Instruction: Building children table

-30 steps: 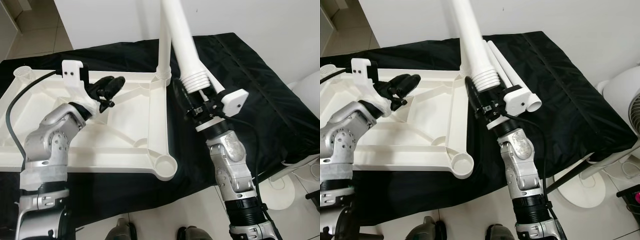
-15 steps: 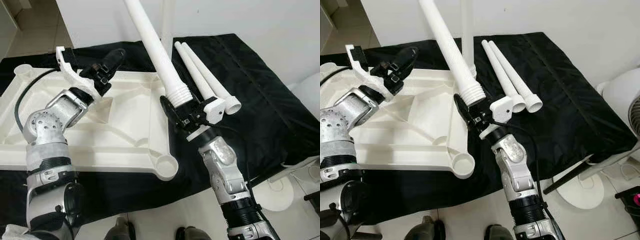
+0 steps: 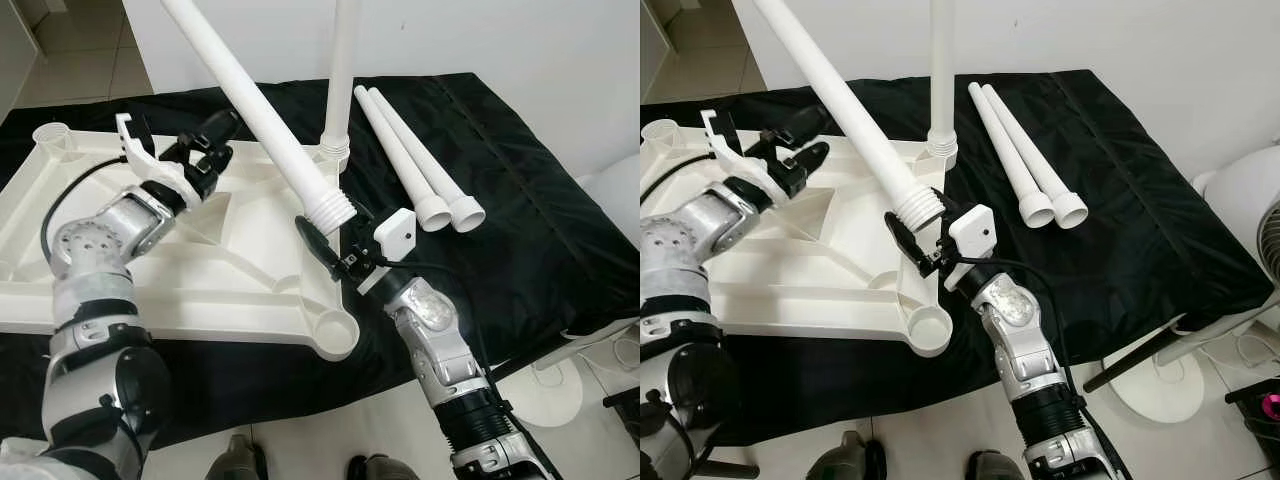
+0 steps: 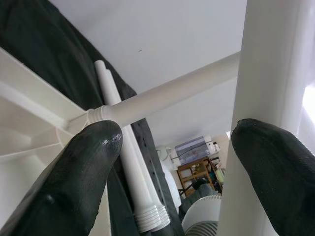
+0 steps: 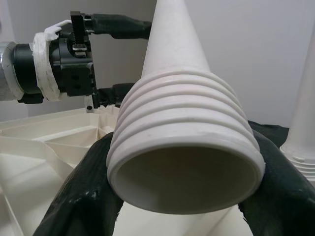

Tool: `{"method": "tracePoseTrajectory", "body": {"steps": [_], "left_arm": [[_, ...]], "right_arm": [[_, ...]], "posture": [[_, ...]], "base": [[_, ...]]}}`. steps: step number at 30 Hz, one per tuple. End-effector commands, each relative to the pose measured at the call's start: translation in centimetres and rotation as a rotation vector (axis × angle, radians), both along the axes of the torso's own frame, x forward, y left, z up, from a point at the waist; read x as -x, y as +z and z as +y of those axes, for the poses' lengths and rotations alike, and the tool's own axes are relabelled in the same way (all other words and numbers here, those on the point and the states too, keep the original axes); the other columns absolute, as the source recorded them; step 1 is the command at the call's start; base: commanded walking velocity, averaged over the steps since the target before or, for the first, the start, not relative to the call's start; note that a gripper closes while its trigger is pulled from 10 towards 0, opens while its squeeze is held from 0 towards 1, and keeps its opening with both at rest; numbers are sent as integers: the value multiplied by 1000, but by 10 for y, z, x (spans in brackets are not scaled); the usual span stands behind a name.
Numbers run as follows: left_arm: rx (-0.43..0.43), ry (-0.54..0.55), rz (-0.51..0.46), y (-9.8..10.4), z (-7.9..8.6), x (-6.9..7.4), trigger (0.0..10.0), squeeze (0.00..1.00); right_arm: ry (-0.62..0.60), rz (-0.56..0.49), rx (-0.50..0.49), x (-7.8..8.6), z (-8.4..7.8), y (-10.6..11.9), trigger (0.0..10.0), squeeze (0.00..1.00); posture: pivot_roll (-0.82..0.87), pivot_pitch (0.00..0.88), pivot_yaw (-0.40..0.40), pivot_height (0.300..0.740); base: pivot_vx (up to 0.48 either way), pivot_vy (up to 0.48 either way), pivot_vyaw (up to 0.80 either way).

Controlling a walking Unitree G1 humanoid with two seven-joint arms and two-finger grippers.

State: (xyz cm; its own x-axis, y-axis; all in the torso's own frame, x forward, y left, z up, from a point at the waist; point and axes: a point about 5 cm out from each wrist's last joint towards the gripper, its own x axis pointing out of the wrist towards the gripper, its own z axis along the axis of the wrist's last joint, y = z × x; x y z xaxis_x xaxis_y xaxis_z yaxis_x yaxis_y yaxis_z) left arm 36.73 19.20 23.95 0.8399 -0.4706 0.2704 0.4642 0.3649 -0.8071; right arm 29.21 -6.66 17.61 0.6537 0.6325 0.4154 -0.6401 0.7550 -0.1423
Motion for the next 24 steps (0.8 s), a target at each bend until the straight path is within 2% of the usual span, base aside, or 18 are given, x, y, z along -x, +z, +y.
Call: {"method": "tracePoseTrajectory", "body": {"steps": [1, 4, 7, 16, 24], "left_arm": [[7, 2, -6, 3, 2, -1, 10000, 0], [4, 17, 6, -3, 8, -1, 10000, 0], [-3, 15, 13, -6, 9, 0, 10000, 0], [-16, -12, 10, -8, 3, 0, 10000, 0], [-29, -66, -35, -1, -10, 2, 10000, 0]], "right_arm": [[-12, -4, -11, -2, -2, 1, 10000, 0], [-77, 39, -121, -8, -9, 1, 10000, 0], [-80, 64, -146, -8, -10, -1, 10000, 0], [-17, 79, -98, -6, -3, -8, 10000, 0], [58, 95, -61, -3, 4, -12, 10000, 0]], "posture": [[-47, 54, 6, 740], [-49, 53, 11, 740], [-49, 50, 13, 740], [-48, 46, 9, 740], [-46, 43, 2, 740]], "base": [[0, 0, 0], [0, 0, 0], [0, 0, 0], [0, 0, 0], [0, 0, 0]]}}
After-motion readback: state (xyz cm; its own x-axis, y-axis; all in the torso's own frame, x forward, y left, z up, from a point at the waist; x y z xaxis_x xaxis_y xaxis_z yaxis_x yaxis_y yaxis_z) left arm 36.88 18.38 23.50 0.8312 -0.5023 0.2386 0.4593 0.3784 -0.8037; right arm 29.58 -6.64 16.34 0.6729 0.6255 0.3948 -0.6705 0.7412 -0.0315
